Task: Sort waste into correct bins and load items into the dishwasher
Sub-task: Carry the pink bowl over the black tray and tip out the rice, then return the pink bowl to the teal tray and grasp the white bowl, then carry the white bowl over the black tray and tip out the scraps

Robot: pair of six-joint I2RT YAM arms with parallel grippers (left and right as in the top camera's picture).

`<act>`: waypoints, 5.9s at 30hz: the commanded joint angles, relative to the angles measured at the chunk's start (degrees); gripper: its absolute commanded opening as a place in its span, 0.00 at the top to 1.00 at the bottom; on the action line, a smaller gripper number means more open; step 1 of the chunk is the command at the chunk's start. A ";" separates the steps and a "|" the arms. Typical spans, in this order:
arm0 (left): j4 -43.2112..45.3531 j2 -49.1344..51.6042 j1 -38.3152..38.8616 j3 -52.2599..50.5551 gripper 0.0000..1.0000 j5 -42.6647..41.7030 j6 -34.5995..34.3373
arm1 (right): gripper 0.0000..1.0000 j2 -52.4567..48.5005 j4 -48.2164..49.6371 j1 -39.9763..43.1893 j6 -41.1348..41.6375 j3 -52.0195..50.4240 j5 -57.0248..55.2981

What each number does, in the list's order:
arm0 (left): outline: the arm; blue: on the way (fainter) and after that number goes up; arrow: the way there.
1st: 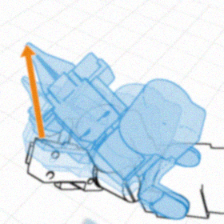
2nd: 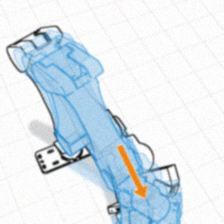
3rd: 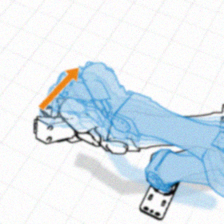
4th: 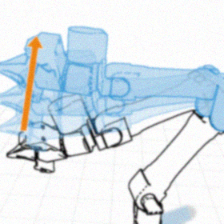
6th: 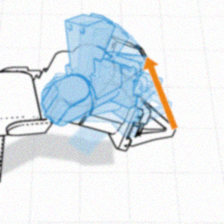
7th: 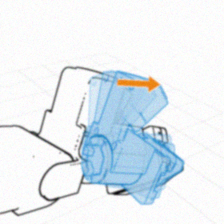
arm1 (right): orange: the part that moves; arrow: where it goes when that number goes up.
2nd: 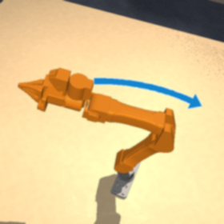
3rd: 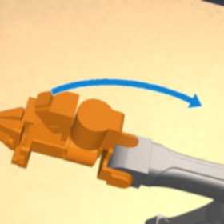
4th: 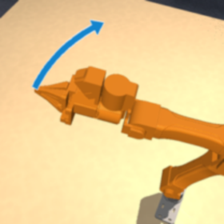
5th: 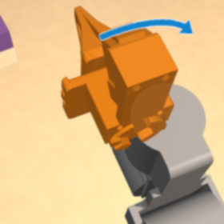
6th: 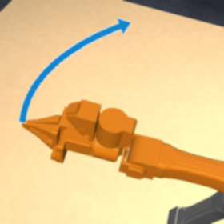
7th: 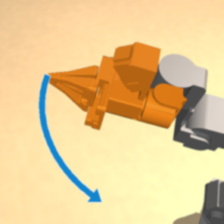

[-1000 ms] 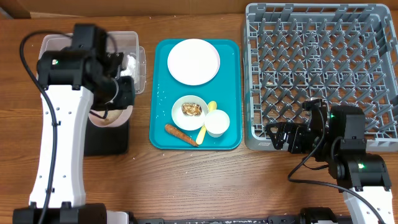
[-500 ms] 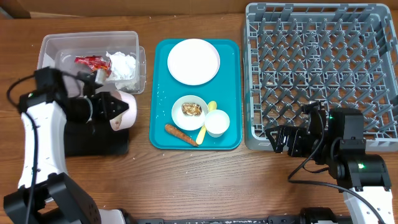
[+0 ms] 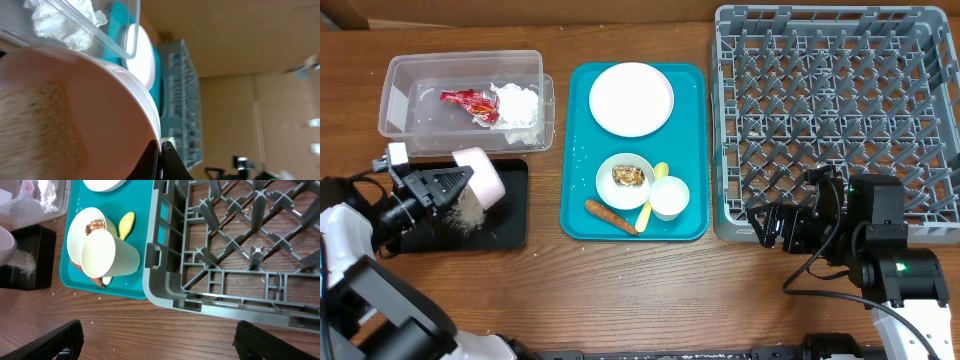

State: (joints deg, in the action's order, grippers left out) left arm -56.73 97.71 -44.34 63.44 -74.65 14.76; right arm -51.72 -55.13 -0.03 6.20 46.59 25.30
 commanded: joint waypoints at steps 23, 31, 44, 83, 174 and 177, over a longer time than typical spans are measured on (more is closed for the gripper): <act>-1.29 10.51 -2.27 -0.39 0.96 -15.98 -5.64 | 0.02 0.22 0.11 0.11 -0.02 1.44 0.50; -3.69 10.47 -2.27 -0.37 0.96 -15.98 -4.42 | 0.02 0.22 0.13 0.11 -0.02 1.44 0.50; -13.97 -2.60 12.31 18.91 0.96 -10.82 7.50 | 0.01 0.20 0.59 0.11 -0.07 1.42 0.26; 31.23 24.13 71.73 30.40 0.34 84.67 0.44 | 0.03 0.20 0.31 0.11 -0.09 1.38 0.26; -30.32 3.93 44.17 51.10 0.95 43.74 -13.03 | 0.03 0.20 1.07 0.11 -0.24 1.38 0.28; -30.84 2.75 36.79 47.65 0.96 34.49 -7.26 | 0.03 0.20 1.38 0.11 -0.24 1.38 0.28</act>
State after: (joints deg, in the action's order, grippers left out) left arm -87.26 102.48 -2.31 113.60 -25.21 -1.65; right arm -51.77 -54.35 -0.03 6.15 46.61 25.26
